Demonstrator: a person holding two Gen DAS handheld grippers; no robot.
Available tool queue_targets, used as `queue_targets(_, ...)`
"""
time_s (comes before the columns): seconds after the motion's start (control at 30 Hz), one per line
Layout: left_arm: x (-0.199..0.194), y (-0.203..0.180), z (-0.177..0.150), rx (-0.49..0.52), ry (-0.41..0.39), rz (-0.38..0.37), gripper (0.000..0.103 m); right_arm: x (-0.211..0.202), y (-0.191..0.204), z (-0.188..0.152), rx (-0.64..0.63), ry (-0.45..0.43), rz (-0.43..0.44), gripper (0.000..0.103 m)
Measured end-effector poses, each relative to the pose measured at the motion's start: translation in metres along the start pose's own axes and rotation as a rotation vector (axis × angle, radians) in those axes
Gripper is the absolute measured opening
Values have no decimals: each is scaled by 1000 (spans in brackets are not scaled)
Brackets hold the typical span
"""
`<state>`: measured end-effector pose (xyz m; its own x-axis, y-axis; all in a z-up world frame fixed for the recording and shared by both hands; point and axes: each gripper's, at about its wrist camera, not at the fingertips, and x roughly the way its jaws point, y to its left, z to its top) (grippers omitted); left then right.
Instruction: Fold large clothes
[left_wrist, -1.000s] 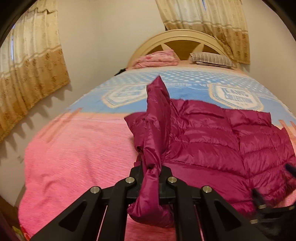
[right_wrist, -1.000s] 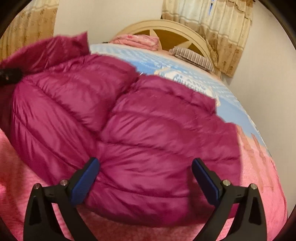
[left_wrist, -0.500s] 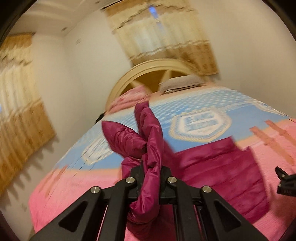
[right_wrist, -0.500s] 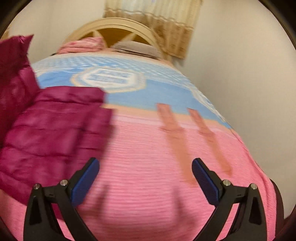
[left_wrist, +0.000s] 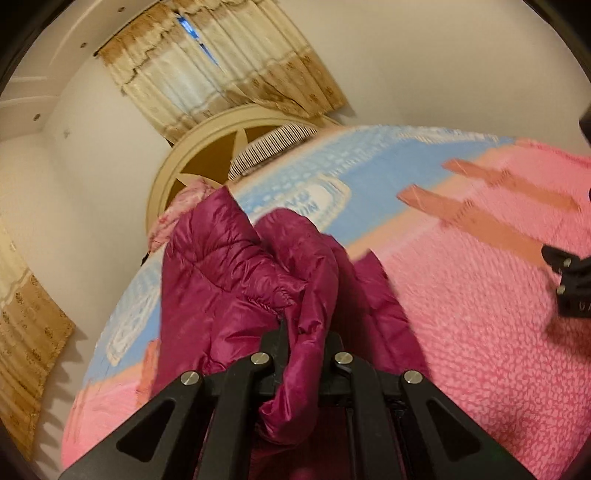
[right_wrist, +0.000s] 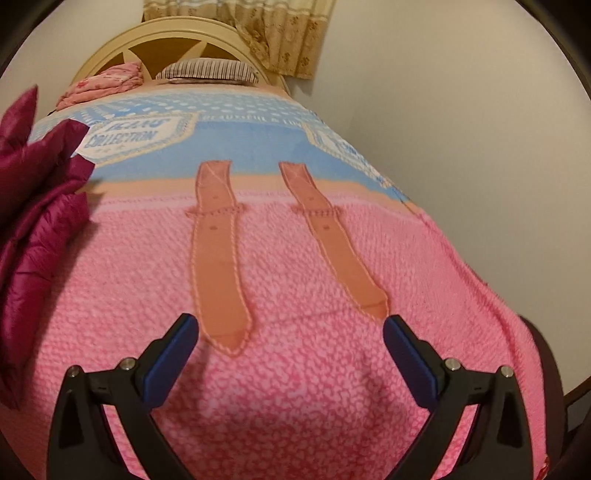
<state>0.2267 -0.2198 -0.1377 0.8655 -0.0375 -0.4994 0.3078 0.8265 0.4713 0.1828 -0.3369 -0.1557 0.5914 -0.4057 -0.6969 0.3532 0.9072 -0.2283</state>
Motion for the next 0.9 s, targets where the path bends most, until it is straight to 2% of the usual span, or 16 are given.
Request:
queue_targets(0.07, 4, -9, -4, 3, 14, -11, 9, 4, -3, -3, 10, 3, 5, 102)
queue_targets(0.2, 3, -11, -2, -6, 31, -39, 9, 9, -9, -9, 24, 6, 18, 102)
queue_targets(0.3, -5, -9, -1, 0, 44, -57, 15, 14, -10, -13, 26, 22, 28, 102)
queue_targets(0.4, -19, -7, 4, -4, 42, -78, 38, 16, -7, -13, 20, 18, 26, 102)
queue_targets(0.47, -31, -7, 10, -8, 15, -73, 65, 16, -7, -14, 19, 15, 23, 102)
queue_targets(0.53, -48, -6, 16, -14, -32, -66, 77, 16, -8, -15, 24, 17, 26, 102)
queue_targets(0.6, -67, -3, 24, -12, -86, -73, 80, 17, -8, -15, 29, 18, 29, 102)
queue_targets(0.7, -86, 22, 35, -72, -153, -37, 81, 16, -9, -15, 30, 15, 27, 102)
queue_targets(0.77, -88, 54, 38, -136, -164, 11, 86, 15, -9, -14, 31, 17, 37, 99)
queue_targets(0.83, -77, 84, 35, -187, -143, 83, 92, 11, -9, -11, 49, 15, 60, 86)
queue_targets(0.9, -49, 118, 26, -246, -74, 184, 92, 6, -5, -2, 66, 15, 96, 78)
